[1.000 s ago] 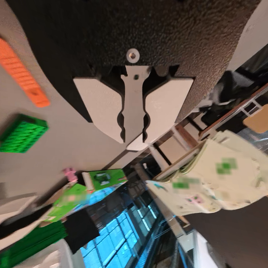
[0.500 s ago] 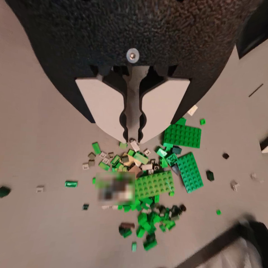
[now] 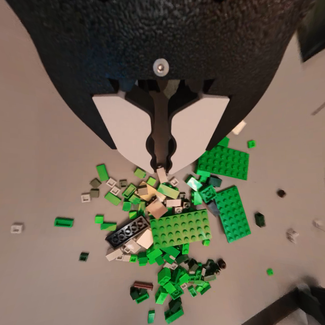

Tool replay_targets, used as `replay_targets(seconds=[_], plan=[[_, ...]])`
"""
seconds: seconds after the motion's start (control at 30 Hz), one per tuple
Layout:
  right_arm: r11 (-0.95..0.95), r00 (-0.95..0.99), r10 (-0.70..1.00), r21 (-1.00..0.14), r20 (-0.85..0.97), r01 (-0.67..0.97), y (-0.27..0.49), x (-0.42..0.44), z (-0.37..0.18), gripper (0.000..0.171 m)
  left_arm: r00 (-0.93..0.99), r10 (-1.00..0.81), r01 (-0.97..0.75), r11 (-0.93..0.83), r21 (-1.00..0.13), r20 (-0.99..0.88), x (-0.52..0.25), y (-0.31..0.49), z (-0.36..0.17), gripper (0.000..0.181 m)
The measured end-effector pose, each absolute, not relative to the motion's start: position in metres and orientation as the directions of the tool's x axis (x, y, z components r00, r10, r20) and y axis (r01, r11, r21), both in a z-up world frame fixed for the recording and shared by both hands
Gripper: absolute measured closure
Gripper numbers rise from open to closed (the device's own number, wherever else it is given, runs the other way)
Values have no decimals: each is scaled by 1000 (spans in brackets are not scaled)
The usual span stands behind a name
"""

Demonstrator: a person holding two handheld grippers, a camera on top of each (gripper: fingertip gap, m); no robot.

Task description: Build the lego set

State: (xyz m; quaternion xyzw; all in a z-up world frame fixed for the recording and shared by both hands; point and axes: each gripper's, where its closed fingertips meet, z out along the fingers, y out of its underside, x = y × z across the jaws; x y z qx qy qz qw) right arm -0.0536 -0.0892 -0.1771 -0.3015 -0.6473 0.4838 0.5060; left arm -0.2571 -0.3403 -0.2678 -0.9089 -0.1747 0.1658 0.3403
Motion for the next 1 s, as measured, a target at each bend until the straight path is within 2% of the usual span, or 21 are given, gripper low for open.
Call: replay_targets(seconds=[0.03, 0.13, 0.17, 0.23, 0.3, 0.37, 0.43, 0.57, 0.67, 0.73, 0.8, 0.83, 0.9, 0.93, 1.0], plan=[[353, -308, 878, -931, 365, -96, -90, -54, -177, 138, 872, 412, 137, -722, -678, -263, -260, -340, -263, 172], [348, -391, 854, -935, 343, -61, -107, -58, -175, 152, 745, 334, -297, -609, -735, -578, -247, -311, -202, 172], [331, -455, 839, -944, 297, -6, -121, -63, -177, 151, 675, 312, -456, -536, -711, -668, -230, -298, -180, 172], [285, -591, 789, -952, 167, 110, -155, -71, -179, 148, 515, 286, -691, -419, -589, -808, -192, -275, -151, 172], [201, -723, 690, -966, 24, 160, -194, -72, -169, 144, 357, 228, -846, -332, -417, -906, -152, -254, -145, 172], [156, -756, 654, -978, -2, 138, -213, -81, -156, 148, 228, 183, -922, -276, -272, -956, -122, -238, -148, 172], [167, -792, 610, -974, -21, 154, -226, -83, -153, 151, 145, 160, -953, -244, -181, -976, -105, -230, -150, 172], [218, -786, 619, -960, -2, 174, -226, -84, -163, 154, 89, 122, -973, -201, -112, -989, -89, -222, -154, 172], [210, -785, 620, -962, -8, 176, -225, -85, -166, 164, 64, 98, -978, -191, -82, -993, -86, -217, -161, 172], [240, -784, 620, -958, 29, 155, -222, -85, -169, 163, 149, 92, -973, -163, -163, -985, -86, -215, -164, 172], [266, -786, 612, -958, 81, 109, -220, -84, -170, 164, 414, 91, -899, -114, -422, -906, -88, -213, -166, 167], [260, -797, 596, -963, 99, 75, -220, -81, -169, 163, 572, 85, -812, -81, -578, -816, -90, -213, -165, 158], [220, -815, 565, -975, 127, 1, -218, -74, -163, 164, 807, 12, -590, 35, -807, -590, -87, -218, -156, 157], [204, -820, 554, -978, 142, -32, -217, -72, -161, 163, 872, -32, -484, 87, -871, -488, -85, -221, -150, 160], [181, -826, 534, -979, 180, -96, -217, -66, -157, 164, 926, -115, -345, 127, -930, -359, -83, -224, -145, 166]])
